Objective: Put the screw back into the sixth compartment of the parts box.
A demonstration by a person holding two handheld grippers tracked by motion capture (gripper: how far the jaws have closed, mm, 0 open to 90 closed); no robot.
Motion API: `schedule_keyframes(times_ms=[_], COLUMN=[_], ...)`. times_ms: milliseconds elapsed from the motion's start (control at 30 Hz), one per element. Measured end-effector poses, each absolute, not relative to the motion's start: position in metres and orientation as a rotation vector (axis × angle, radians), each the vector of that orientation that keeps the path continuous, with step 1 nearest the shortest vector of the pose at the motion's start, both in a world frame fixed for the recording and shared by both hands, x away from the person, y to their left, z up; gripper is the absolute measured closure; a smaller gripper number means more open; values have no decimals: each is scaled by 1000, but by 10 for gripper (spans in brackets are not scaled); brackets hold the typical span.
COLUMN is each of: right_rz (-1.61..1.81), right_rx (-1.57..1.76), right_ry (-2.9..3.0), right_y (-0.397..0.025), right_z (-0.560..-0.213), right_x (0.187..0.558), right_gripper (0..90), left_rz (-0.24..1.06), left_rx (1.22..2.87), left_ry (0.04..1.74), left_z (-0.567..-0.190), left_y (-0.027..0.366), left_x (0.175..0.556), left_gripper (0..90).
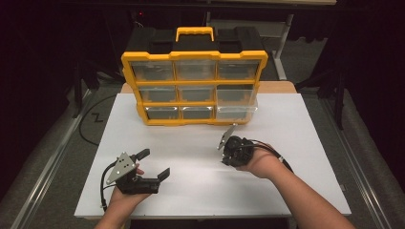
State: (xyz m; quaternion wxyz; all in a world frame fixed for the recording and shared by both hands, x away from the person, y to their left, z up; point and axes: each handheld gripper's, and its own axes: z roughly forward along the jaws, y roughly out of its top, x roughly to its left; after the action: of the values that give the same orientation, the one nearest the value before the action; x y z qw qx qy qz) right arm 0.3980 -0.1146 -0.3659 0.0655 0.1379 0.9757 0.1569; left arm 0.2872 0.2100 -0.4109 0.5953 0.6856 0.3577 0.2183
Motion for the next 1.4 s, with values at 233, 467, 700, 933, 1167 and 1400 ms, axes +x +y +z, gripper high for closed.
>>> schedule_keyframes(times_ms=[233, 467, 700, 933, 1167, 1400], right_rz=[466, 471, 464, 467, 460, 467], right_rx=[435, 444, 458, 445, 456, 446], right_ry=[2935, 2922, 2920, 2921, 2909, 2889], right_y=[-127, -138, -144, -142, -143, -144], right_z=[-364, -364, -363, -357, -341, -320], right_x=[397, 397, 396, 395, 395, 397], right_gripper=[871, 871, 871, 871, 871, 872], left_rz=[507, 507, 507, 506, 502, 500], left_rx=[1591, 1592, 1592, 1596, 1597, 1597], left_ry=[831, 830, 830, 828, 828, 827], left_z=[-411, -411, -411, -411, -412, -412], left_y=[210, 210, 209, 209, 208, 208], left_x=[287, 287, 287, 287, 288, 288], left_gripper=[11, 11, 11, 11, 11, 11])
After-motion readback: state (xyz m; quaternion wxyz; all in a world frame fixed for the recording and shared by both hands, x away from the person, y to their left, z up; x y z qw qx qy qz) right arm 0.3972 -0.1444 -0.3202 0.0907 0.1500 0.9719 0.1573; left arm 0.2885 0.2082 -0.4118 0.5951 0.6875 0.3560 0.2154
